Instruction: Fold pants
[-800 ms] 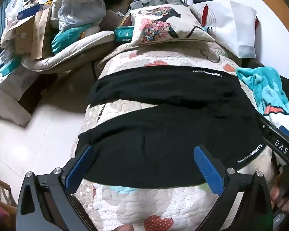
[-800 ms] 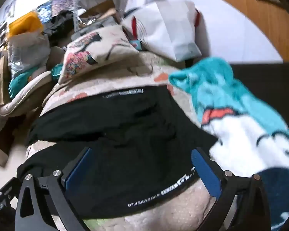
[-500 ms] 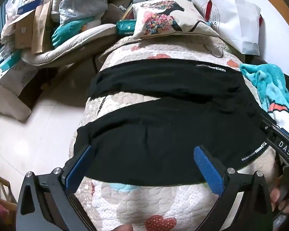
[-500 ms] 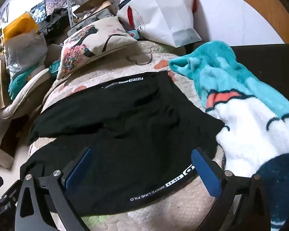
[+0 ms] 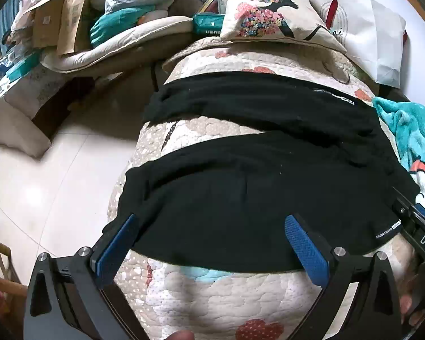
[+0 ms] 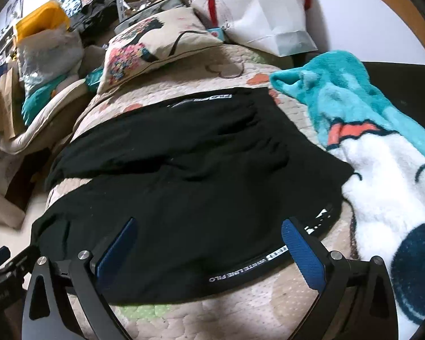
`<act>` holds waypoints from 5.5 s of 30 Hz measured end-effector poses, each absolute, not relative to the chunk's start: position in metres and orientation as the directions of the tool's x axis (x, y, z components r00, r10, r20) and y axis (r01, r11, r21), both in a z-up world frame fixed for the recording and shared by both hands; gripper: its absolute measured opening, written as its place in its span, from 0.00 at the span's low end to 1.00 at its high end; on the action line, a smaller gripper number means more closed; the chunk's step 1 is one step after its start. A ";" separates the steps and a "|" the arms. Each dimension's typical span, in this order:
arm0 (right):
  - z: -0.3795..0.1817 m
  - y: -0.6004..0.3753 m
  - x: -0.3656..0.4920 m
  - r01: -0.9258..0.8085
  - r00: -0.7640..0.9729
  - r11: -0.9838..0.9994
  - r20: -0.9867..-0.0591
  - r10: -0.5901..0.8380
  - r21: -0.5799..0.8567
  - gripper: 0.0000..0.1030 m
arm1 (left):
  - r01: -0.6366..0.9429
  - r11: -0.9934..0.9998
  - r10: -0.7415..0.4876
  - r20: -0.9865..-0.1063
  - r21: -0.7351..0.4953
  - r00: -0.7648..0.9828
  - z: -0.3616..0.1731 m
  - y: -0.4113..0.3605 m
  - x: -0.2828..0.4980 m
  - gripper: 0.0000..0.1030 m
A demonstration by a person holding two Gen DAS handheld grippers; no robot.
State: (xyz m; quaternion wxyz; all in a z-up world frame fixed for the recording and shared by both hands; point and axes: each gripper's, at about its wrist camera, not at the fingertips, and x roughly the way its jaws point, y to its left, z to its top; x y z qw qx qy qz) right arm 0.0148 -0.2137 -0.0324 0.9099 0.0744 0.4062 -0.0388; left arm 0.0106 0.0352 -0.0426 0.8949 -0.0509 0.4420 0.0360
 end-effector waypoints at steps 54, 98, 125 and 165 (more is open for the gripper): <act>-0.081 -0.005 -0.019 -0.647 0.476 0.753 -0.834 0.280 -0.117 0.14 | -0.342 0.860 -0.063 -0.743 -0.379 0.666 -0.018 0.207 -0.001 0.93; 0.003 -0.274 0.244 -0.200 0.531 0.980 -0.838 0.127 0.022 0.71 | -0.147 0.948 -0.141 -0.784 -0.284 0.604 -0.030 0.166 0.208 0.93; -0.081 -0.225 0.379 -0.421 0.346 0.902 -0.902 0.259 0.097 0.71 | 0.391 0.908 -0.315 -0.860 -0.150 0.401 -0.097 0.108 0.332 0.90; -0.004 -0.205 0.261 -0.489 0.387 0.871 -0.884 0.262 0.044 0.03 | 0.409 0.909 -0.317 -0.767 -0.078 0.558 -0.007 0.100 0.213 0.05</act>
